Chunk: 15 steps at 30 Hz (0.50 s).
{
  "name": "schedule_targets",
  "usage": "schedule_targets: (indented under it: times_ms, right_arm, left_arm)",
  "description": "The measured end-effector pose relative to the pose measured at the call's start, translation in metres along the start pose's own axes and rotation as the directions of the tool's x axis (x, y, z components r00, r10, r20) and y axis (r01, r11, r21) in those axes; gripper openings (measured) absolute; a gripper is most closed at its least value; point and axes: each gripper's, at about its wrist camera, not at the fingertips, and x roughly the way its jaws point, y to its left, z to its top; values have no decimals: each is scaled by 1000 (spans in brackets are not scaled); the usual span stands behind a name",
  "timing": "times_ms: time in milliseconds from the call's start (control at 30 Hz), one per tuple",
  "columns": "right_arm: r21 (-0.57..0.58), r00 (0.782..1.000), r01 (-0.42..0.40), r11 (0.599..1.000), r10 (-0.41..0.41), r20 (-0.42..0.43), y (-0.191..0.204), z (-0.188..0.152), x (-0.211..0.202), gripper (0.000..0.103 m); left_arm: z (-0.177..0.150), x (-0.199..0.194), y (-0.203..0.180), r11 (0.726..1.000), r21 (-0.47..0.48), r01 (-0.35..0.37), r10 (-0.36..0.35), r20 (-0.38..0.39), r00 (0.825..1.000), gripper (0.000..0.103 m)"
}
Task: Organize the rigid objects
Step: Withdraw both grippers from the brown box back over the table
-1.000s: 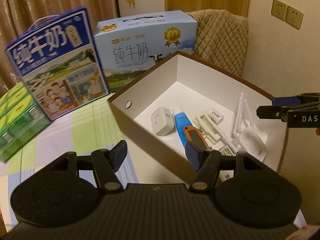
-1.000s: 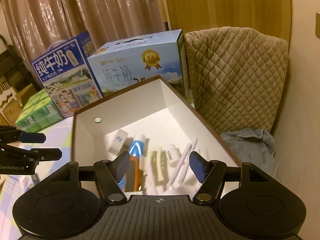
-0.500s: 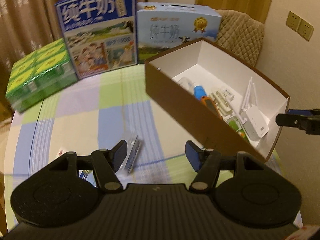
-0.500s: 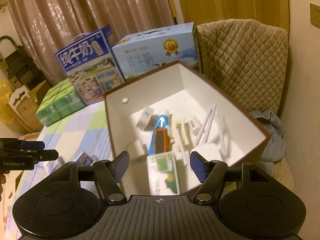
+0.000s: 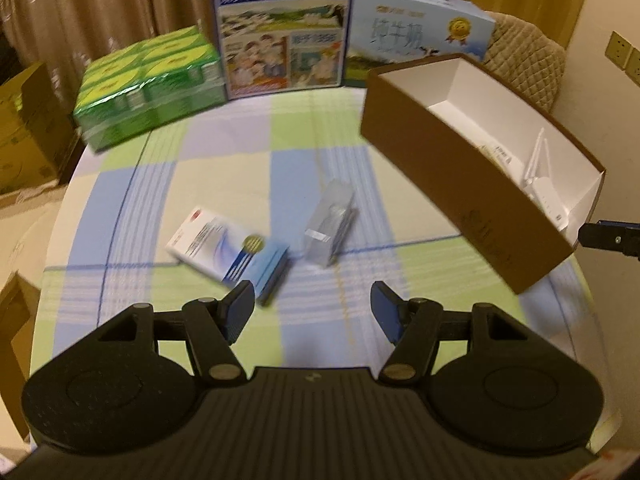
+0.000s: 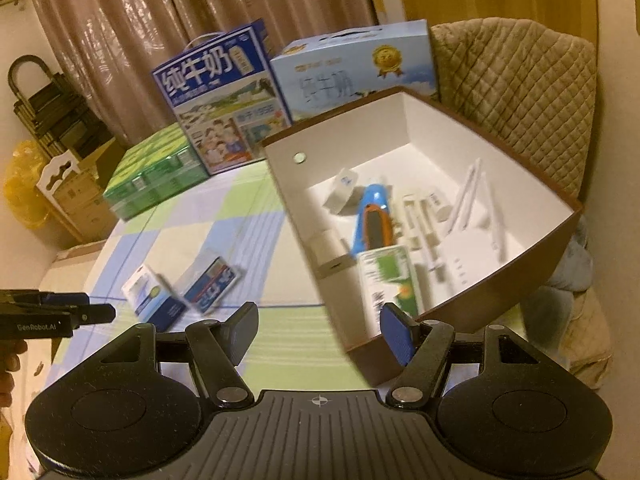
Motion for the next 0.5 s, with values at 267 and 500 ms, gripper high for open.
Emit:
schedule_targets:
  times_ms: [267, 500]
  right_arm:
    - [13, 999, -18, 1000, 18, -33, 34, -21, 14, 65]
    - [21, 997, -24, 999, 26, -67, 57, -38, 26, 64]
  left_arm:
    - [-30, -8, 28, 1000, -27, -7, 7, -25, 1000, 61]
    - [-44, -11, 45, 999, -43, -4, 3, -34, 999, 61]
